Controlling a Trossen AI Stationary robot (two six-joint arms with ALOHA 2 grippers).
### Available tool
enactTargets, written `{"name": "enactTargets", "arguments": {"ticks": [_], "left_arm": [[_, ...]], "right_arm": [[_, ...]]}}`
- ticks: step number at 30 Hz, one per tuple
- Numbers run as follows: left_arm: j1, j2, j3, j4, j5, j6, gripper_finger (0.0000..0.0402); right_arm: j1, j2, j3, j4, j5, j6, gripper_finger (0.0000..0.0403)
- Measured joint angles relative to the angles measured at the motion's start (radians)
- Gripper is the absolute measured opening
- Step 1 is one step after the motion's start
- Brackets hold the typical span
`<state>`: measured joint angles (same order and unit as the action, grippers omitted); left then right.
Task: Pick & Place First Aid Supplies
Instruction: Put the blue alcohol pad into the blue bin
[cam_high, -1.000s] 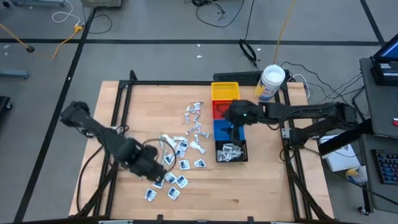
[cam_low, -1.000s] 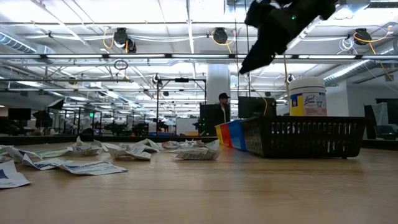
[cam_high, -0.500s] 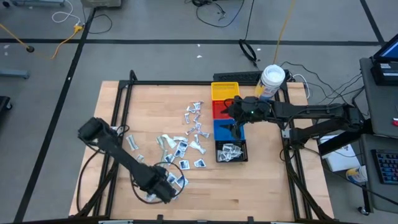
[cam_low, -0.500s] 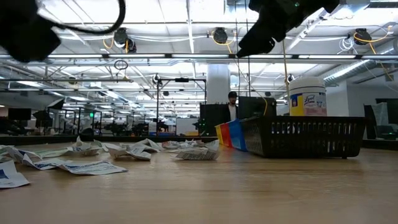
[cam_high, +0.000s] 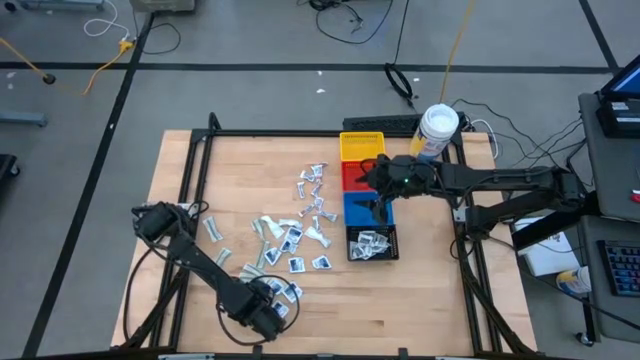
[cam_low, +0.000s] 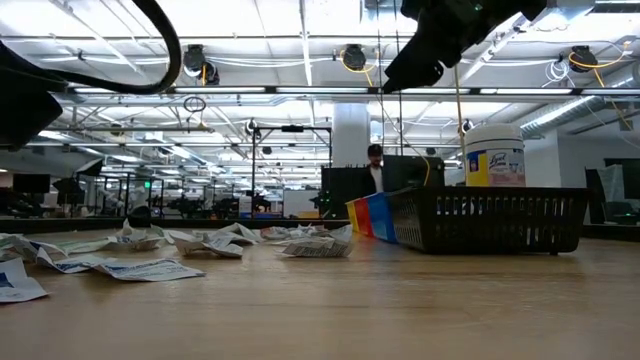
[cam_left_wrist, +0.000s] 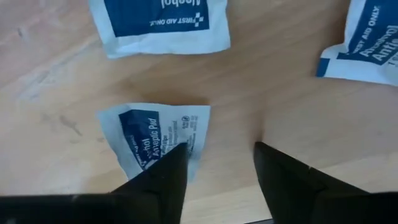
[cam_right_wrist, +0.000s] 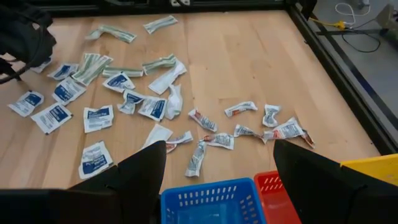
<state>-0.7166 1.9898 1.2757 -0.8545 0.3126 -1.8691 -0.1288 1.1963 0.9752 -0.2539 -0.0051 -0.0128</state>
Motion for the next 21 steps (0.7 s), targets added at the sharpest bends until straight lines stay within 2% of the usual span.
{"name": "enactTargets", "arguments": {"ticks": [3,8,15,18,21], "left_arm": [[0.003,0.001,0.0,-0.016,0.002,0.059,0.0129],[0.01,0.003,-0.003,-0.03,-0.003,0.124,0.0017],[0.028,-0.017,-0.007,-0.034,0.001,0.18,0.0002],[0.049,-0.076,-0.014,-0.059,-0.061,0.186,0.0001],[0.062,-0.205,-0.009,-0.069,-0.134,0.192,0.0001]], "right_arm": [[0.0,-0.001,0.0,0.031,0.0,0.0,0.0295],[0.0,-0.007,0.0,0.095,0.0,-0.004,0.0295],[0.0,-0.015,0.0,0.163,0.0,-0.049,0.0294],[0.0,-0.015,0.0,0.177,0.0,-0.044,0.0291],[0.0,-0.015,0.0,0.176,-0.029,-0.002,0.0287]]}}
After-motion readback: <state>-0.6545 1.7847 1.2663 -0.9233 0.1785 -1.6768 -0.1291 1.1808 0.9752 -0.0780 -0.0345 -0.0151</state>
